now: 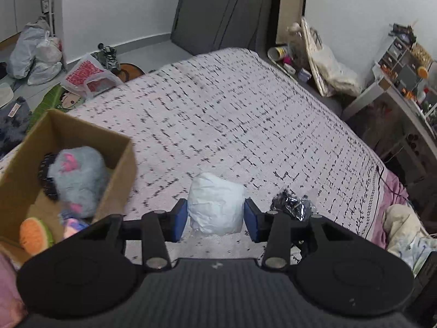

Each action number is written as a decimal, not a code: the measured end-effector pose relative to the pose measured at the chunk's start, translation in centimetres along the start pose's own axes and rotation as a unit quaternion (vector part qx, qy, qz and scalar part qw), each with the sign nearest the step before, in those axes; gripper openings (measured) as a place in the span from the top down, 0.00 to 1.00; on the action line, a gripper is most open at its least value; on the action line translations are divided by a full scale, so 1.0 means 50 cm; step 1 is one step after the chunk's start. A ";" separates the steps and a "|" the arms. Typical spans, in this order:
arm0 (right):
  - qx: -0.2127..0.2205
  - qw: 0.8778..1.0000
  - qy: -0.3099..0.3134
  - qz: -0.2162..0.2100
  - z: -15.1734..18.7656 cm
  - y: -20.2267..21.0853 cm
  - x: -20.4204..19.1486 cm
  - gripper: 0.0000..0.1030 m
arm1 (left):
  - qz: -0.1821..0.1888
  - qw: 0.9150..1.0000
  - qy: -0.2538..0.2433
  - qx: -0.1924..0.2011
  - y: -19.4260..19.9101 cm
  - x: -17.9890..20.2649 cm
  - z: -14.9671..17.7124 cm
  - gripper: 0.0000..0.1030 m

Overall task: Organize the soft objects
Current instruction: 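Grasp the white tissue bundle with the left tool while the right tool lifts the black bag, then carry the white bundle and black bag into the box and open both tools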

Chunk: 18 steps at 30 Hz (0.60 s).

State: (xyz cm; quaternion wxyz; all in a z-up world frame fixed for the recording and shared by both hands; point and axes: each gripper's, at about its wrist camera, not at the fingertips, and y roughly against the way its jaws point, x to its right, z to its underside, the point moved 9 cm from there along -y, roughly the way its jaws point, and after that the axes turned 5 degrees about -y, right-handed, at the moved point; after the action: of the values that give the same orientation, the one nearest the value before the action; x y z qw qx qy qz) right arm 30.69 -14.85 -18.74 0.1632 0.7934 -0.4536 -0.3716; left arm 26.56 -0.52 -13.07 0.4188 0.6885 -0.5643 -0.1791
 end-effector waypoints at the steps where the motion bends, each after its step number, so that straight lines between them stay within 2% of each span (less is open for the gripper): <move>1: -0.002 1.000 0.006 -0.001 0.001 0.005 -0.009 0.66 | 0.002 1.000 -0.001 0.003 0.013 -0.011 -0.001 0.58; 5: 0.008 0.999 0.045 -0.002 -0.003 0.035 -0.054 0.66 | 0.007 1.000 -0.005 0.014 0.055 -0.046 -0.006 0.58; 18: 0.019 0.996 0.078 0.024 -0.004 0.094 -0.161 0.66 | 0.048 0.998 -0.021 0.024 0.112 -0.156 -0.023 0.58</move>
State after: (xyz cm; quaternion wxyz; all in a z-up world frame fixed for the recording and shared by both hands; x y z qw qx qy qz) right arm 25.53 -10.59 -12.23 0.1916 0.8119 -0.4655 -0.2956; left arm 21.54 7.07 -9.78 0.3980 0.6665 -0.6099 -0.1593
